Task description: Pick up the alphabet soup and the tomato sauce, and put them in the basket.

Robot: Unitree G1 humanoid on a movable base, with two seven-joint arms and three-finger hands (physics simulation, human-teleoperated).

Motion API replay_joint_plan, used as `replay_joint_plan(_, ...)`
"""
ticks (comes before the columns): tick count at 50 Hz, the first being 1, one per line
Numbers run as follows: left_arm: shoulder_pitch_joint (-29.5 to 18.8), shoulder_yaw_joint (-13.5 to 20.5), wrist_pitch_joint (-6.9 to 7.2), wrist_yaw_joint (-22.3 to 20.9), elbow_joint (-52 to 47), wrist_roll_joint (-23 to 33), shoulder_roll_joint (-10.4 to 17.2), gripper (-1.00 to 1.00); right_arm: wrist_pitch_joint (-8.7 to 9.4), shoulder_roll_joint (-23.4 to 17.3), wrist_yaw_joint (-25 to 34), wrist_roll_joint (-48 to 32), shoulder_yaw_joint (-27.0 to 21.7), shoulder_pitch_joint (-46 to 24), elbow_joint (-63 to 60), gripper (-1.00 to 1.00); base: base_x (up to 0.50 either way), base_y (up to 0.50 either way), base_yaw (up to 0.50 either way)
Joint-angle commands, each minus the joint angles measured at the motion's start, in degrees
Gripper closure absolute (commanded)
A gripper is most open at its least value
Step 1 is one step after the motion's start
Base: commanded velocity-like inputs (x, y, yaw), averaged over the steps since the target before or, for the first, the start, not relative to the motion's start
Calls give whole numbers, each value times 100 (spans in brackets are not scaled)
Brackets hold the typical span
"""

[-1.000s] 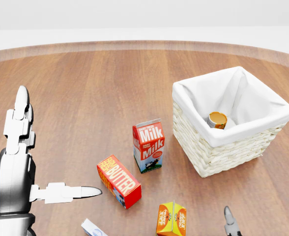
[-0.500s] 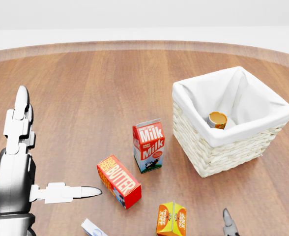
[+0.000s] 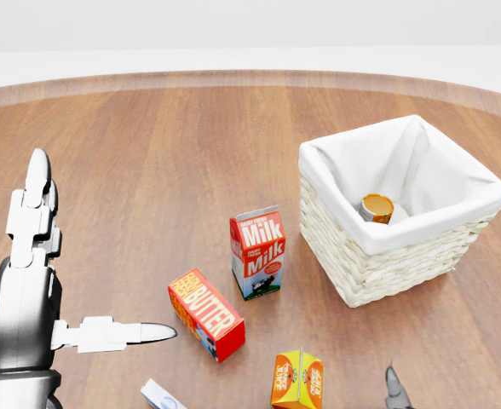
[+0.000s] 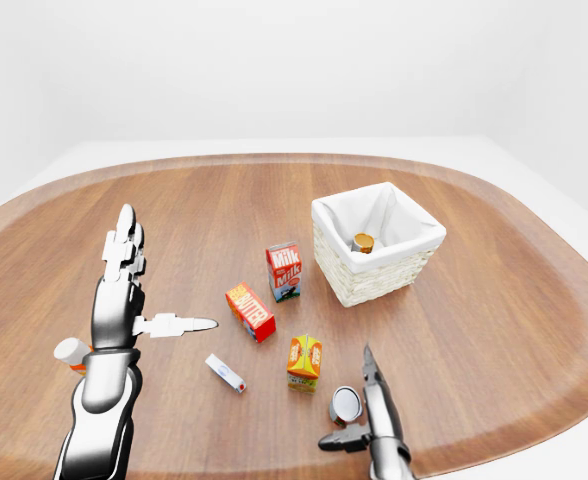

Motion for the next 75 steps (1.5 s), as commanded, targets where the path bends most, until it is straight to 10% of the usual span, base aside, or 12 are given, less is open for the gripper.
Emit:
replay_joint_plan(1,-8,15,0,21,17,3,2,-100,0,-13,-37,-44,30,-12,50,-100,0,0,0)
replay_joint_plan(2,-8,15,0,21,17,3,2,-100,0,-13,-37,-44,31,-12,49,-100,0,0,0)
replay_joint_plan(3,-8,15,0,22,17,5,3,-100,0,-11,-69,-82,34,-4,63,21,0,0,0)
replay_joint_plan(4,-8,15,0,22,18,3,2,-100,0,-11,-80,-93,39,-6,81,88,0,0,0)
replay_joint_plan(5,-8,15,0,22,18,3,2,-100,0,-17,-99,-108,40,-23,123,100,0,0,0)
replay_joint_plan(75,-8,15,0,22,17,4,3,-100,0,604,1857,1202,-793,756,-3694,100,0,0,0)
